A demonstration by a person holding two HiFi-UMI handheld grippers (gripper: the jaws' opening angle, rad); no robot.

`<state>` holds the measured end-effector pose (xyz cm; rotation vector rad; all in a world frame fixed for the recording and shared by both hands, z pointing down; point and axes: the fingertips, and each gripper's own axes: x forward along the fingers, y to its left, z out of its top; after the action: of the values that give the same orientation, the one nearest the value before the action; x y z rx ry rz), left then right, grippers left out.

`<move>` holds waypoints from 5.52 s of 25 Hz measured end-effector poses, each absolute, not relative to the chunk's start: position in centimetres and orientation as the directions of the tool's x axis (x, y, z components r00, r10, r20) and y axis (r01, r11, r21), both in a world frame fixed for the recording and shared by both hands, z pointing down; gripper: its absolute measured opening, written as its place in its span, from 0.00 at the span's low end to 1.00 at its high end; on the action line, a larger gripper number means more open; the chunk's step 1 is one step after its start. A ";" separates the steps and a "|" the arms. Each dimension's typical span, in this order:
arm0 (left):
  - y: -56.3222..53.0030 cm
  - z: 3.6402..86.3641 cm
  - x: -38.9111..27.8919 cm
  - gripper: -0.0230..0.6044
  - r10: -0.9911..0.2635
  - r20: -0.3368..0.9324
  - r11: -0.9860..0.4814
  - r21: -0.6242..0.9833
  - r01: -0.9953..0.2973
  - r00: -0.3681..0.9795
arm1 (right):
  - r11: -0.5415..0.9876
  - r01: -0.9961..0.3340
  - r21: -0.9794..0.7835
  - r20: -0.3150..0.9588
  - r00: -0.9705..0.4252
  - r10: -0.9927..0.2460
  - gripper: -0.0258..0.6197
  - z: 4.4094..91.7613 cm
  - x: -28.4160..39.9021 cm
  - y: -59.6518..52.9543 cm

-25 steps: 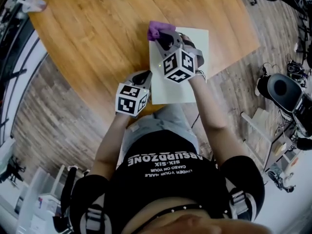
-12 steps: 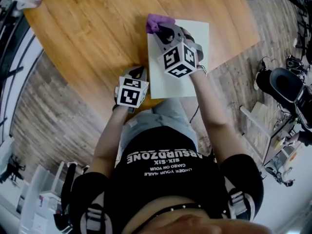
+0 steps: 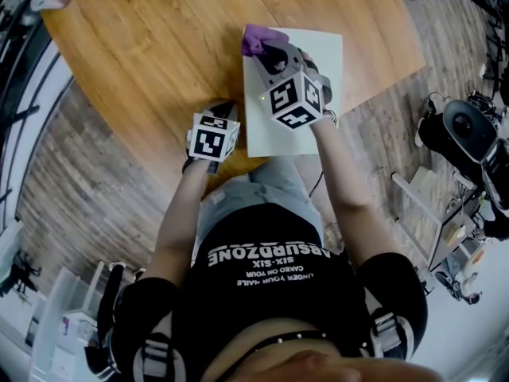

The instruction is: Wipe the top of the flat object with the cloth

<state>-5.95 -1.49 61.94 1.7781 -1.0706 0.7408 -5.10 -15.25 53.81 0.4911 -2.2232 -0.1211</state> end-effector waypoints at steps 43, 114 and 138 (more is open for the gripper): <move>-0.6 62.6 -6.9 0.06 -0.364 0.829 -0.178 0.385 -0.906 0.424 | 0.956 -0.262 0.131 0.751 -0.603 -0.268 0.18 53.4 -2.3 0.1; -0.6 62.3 -6.0 0.06 -0.371 0.848 -0.215 0.317 -0.924 0.378 | 0.949 -0.010 0.314 0.786 -0.558 -0.265 0.18 46.6 1.3 -10.2; -0.4 62.1 -6.2 0.06 -0.359 0.852 -0.208 0.325 -0.923 0.381 | 0.927 -0.081 0.367 0.777 -0.521 -0.354 0.18 54.2 -0.4 -14.7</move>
<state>-6.22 -0.45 62.10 1.7582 -1.1272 0.8029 -0.40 -14.68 54.22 0.3094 -2.1053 -0.3525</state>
